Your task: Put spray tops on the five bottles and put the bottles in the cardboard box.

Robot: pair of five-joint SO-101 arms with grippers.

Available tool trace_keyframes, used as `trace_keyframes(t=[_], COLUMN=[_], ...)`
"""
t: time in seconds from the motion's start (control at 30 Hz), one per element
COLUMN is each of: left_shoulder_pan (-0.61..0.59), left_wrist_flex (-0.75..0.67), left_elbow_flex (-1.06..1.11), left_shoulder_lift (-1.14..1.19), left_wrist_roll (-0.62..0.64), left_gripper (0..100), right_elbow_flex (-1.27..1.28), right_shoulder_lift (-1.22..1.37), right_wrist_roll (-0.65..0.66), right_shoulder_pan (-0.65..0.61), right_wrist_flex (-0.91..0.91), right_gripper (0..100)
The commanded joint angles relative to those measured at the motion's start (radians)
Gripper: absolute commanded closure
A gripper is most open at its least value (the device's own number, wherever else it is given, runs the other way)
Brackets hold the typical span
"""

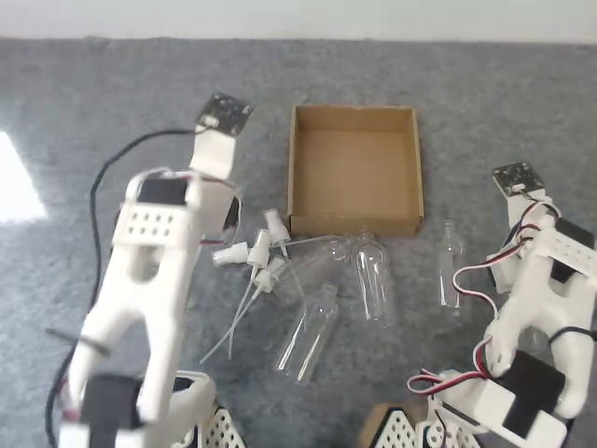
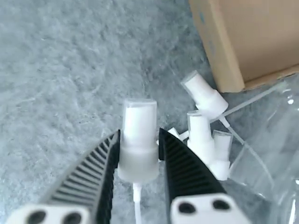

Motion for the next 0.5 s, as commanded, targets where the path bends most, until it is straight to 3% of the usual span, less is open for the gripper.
trace_keyframes(t=[0.0, 0.27, 0.47], left_shoulder_pan=[0.002, 0.003, 0.003], left_wrist_flex=[-0.092, -0.13, -0.13], left_elbow_flex=[0.105, 0.183, 0.185], left_shoulder_lift=[-0.161, -0.215, -0.215], left_wrist_roll=[0.02, 0.014, 0.014], left_gripper=[99, 99, 99], right_elbow_flex=[-0.034, 0.029, 0.055], right_shoulder_lift=[-0.03, -0.028, -0.028], right_wrist_roll=[-0.012, -0.006, -0.003], right_shoulder_pan=[-0.01, -0.01, -0.007], right_wrist_flex=[0.013, 0.005, 0.005], right_gripper=[72.1, 86.7, 87.8])
